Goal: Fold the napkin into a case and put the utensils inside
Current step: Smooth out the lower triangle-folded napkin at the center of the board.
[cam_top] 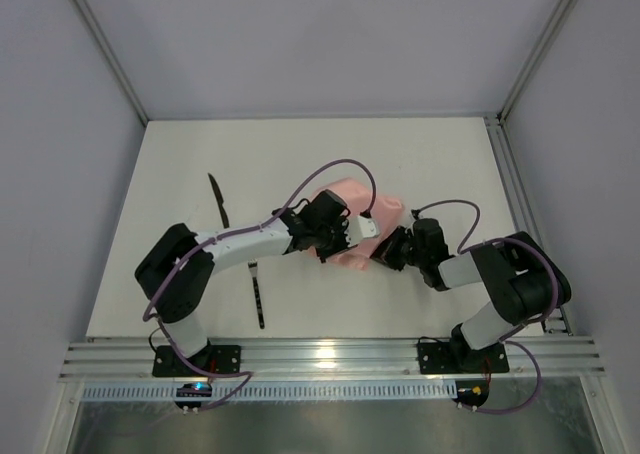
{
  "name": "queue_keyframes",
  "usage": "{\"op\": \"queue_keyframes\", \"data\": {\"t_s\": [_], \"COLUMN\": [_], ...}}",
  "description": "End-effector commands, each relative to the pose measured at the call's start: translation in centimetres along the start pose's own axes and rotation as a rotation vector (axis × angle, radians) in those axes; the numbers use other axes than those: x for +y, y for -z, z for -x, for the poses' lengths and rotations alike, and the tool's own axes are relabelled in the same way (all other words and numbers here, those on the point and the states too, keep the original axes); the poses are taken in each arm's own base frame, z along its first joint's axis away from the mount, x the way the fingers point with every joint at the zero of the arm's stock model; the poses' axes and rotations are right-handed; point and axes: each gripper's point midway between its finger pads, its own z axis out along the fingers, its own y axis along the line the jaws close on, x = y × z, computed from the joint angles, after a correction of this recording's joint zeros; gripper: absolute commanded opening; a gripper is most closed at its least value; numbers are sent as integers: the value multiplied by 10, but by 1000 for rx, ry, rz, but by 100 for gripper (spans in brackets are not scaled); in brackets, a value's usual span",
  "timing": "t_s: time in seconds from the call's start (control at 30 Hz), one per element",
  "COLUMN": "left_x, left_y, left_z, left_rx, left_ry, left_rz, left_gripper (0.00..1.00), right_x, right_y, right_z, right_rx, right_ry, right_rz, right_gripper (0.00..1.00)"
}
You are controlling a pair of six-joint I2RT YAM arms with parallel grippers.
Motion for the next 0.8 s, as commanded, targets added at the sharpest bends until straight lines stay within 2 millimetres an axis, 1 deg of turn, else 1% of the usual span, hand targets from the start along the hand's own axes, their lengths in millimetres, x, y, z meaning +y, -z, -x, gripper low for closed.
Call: {"op": "queue_keyframes", "data": {"t_s": [0.0,0.07,0.2,0.23,0.3,0.37,0.43,0.47,0.53,0.57,0.6,0.63,0.67,0.7,0.77], "left_x": [-12,-12,-12,-12,-13,-14,-16,-16,-17,-17,-18,-18,-19,-19,-20], "left_y": [13,11,10,9,5,0,-7,-9,-13,-14,-15,-15,-15,-16,-16], "left_z": [-3,-10,-16,-19,-25,-30,-35,-34,-35,-31,-31,-31,-31,-32,-34], "left_rx": [-19,-2,17,26,47,68,86,85,89,77,77,75,78,81,88], "left_ry": [-68,-81,-107,-109,-110,-107,-105,-100,-90,-85,-83,-83,-81,-81,-79], "left_rz": [-52,-53,-51,-52,-59,-62,-75,-78,-86,-92,-95,-98,-99,-103,-106], "left_gripper": [0,0,0,0,0,0,0,0,0,1,1,1,2,3,6], "right_x": [-24,-27,-27,-24,-24,-18,-14,-6,-8,-3,0,-1,3,10,17], "right_y": [-1,-1,0,1,4,7,10,13,21,30,35,41,53,59,70], "right_z": [2,0,-2,-1,-1,3,-1,2,-2,-1,2,8,10,18,30], "right_rx": [-69,-63,-53,-58,-58,-65,-41,-49,-37,-44,-59,-92,-111,-141,-199], "right_ry": [-64,-70,-64,-60,-49,-33,-11,6,27,40,58,90,108,144,177], "right_rz": [-64,-68,-71,-66,-73,-61,-57,-37,-63,-69,-74,-97,-108,-106,-118], "right_gripper": [4,4,4,4,4,4,4,4,4,4,4,7,9,11,14]}}
